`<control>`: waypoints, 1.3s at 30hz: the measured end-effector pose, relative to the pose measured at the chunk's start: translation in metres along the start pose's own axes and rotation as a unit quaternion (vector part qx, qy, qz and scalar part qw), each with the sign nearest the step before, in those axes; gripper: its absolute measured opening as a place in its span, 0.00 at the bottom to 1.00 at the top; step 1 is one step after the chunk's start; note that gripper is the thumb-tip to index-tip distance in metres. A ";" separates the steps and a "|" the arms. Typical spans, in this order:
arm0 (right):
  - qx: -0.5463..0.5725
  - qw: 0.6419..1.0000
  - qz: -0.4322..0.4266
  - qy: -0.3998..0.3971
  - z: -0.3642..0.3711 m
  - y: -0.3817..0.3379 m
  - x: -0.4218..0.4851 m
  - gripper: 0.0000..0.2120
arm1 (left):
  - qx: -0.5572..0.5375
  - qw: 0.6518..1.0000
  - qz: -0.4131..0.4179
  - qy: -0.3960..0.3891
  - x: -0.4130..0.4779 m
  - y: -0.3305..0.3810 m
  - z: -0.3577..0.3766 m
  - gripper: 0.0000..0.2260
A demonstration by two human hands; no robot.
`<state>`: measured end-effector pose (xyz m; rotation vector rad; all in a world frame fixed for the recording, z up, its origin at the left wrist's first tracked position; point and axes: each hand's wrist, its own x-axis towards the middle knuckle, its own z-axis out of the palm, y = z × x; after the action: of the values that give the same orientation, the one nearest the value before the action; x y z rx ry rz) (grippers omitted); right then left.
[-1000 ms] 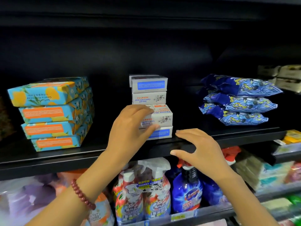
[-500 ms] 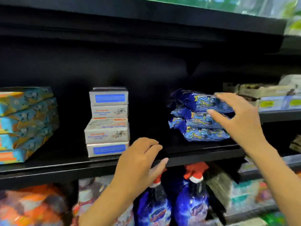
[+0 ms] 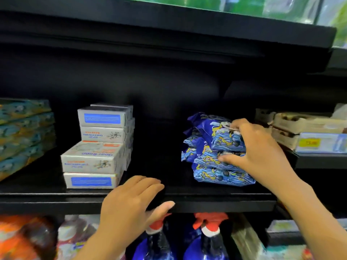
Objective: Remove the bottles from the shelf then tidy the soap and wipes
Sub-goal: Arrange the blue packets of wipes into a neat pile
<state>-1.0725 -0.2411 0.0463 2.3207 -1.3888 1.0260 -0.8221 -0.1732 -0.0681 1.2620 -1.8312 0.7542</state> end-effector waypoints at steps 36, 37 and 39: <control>0.373 0.926 0.010 -0.050 -0.008 -0.066 -0.022 0.27 | -0.569 0.785 -0.243 -0.036 0.047 0.003 -0.054 0.19; 0.367 0.930 0.001 -0.031 -0.008 -0.068 -0.024 0.24 | -0.569 0.788 -0.232 -0.040 0.048 0.003 -0.054 0.20; 0.354 0.935 -0.011 0.012 -0.004 -0.070 -0.030 0.21 | -0.576 0.787 -0.217 -0.046 0.050 0.001 -0.056 0.23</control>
<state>-1.0243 -0.1831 0.0389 2.7609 -1.0869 1.7699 -0.8191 -0.1519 0.0037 0.7760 -1.4865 -0.6620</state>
